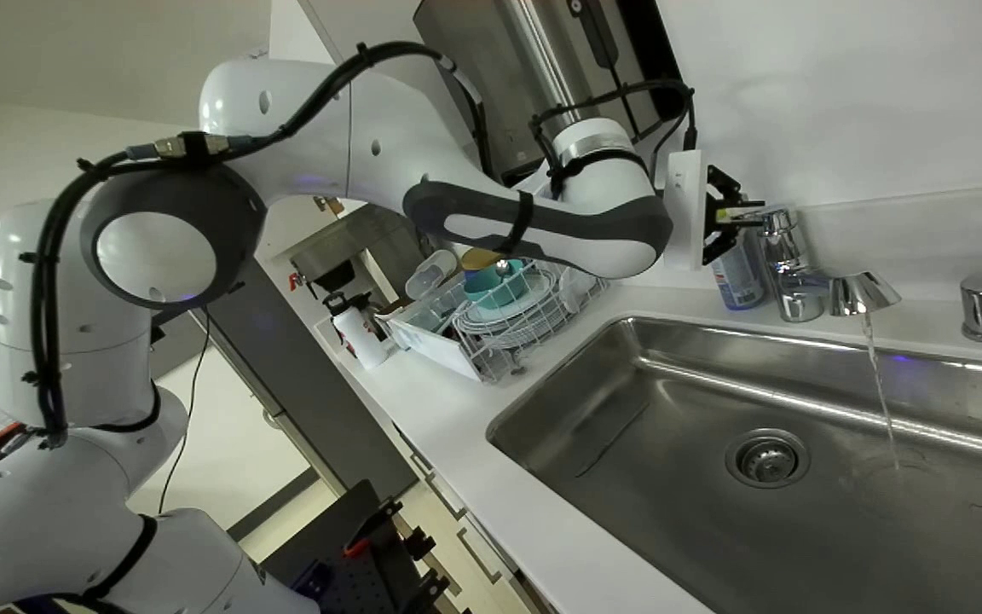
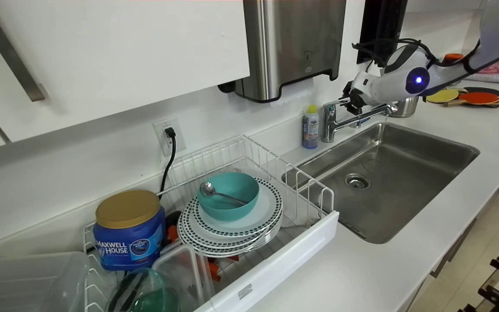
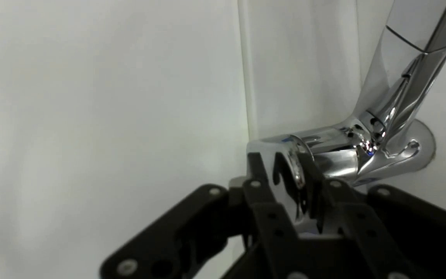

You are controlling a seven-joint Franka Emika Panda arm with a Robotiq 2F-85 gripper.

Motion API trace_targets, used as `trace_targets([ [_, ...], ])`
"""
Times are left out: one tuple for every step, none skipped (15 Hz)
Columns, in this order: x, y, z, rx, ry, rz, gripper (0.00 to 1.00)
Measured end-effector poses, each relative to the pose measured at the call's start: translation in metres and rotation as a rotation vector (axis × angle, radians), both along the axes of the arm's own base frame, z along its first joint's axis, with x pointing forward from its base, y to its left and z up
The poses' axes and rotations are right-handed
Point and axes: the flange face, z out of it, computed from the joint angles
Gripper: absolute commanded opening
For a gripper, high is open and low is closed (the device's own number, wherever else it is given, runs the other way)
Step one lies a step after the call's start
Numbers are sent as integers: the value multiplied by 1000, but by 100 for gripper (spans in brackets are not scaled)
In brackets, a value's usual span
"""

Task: Open the tap

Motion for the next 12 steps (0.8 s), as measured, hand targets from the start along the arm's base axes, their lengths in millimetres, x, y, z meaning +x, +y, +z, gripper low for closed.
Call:
trace_targets([
  [0,0,-1,1,1,0,65],
  [0,0,-3,3,3,0,73],
  [-1,0,-5,5,7,0,80],
  [-1,1,-8,7,10,0,88],
  [-1,1,-9,8,11,0,95],
  [-1,0,-8,7,10,-1,100],
  [-1,0,-8,7,9,-1,100],
  [-1,0,-8,7,9,-1,100],
  [-1,0,-8,7,9,-1,100],
  [-1,0,-8,7,9,-1,100],
  [-1,0,-8,7,9,-1,100],
  [-1,0,-8,7,9,-1,100],
])
